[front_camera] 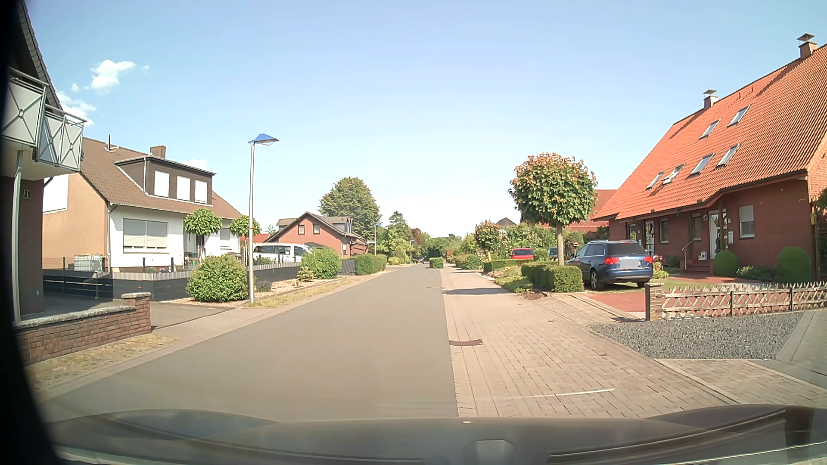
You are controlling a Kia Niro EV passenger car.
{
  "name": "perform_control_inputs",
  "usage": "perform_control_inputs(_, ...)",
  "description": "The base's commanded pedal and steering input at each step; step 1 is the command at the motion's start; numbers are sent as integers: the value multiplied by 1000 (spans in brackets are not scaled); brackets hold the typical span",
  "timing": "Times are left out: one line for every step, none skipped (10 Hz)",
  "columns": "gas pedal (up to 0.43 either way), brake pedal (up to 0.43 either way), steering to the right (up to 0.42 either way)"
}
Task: Follow the waypoints while adhering to traffic rules and regulations
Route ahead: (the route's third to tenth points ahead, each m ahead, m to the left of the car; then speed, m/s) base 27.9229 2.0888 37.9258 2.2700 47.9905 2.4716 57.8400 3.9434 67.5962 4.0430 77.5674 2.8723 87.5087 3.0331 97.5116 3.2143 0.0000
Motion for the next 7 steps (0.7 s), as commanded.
perform_control_inputs(0, 305, -19)
perform_control_inputs(0, 305, -19)
perform_control_inputs(0, 311, -20)
perform_control_inputs(0, 305, -20)
perform_control_inputs(0, 305, -21)
perform_control_inputs(0, 311, -22)
perform_control_inputs(0, 305, -22)
